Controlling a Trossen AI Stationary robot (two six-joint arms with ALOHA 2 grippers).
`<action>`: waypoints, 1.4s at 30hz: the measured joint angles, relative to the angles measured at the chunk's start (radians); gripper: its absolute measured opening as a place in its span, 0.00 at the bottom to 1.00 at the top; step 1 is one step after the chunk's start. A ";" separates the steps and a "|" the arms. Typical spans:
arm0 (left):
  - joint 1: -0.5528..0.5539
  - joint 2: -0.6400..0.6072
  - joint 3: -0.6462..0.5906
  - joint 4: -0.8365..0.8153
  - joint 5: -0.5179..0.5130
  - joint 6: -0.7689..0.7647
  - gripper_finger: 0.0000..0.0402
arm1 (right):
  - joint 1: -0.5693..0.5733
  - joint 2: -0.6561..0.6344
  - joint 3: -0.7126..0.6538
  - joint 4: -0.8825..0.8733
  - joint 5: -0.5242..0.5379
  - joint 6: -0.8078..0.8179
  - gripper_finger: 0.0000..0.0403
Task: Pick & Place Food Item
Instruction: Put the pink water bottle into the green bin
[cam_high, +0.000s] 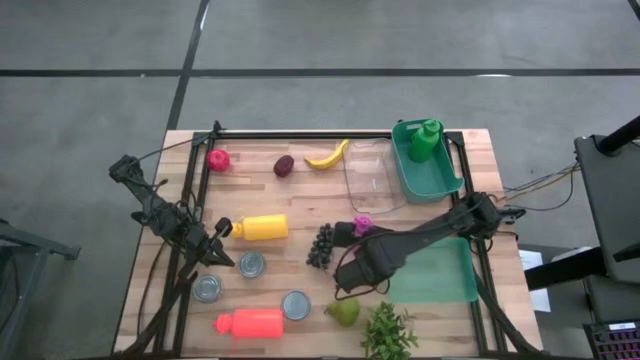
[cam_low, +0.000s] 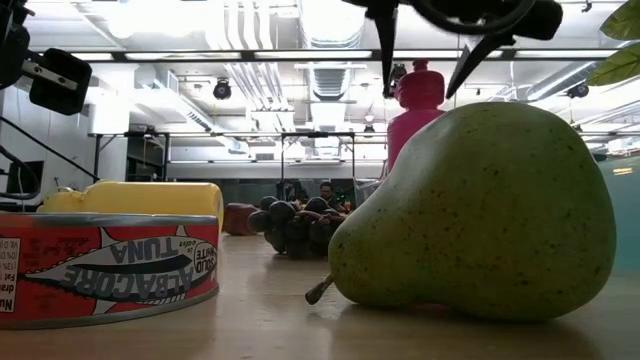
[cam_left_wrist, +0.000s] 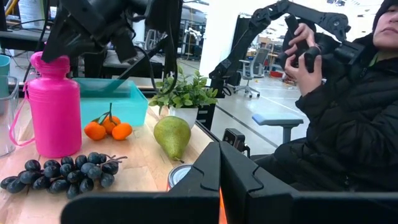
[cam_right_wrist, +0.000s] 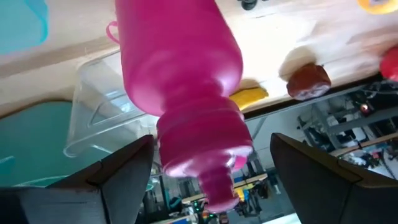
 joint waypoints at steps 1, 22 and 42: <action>0.000 0.000 0.000 0.000 0.000 0.000 0.00 | 0.003 -0.005 0.000 0.000 0.000 0.010 0.79; 0.000 0.000 0.000 0.000 0.000 0.000 0.00 | 0.114 -0.038 0.306 0.030 -0.126 0.530 0.79; 0.000 0.000 0.000 0.000 0.000 0.000 0.00 | 0.015 -0.039 0.404 0.008 -0.265 1.498 0.79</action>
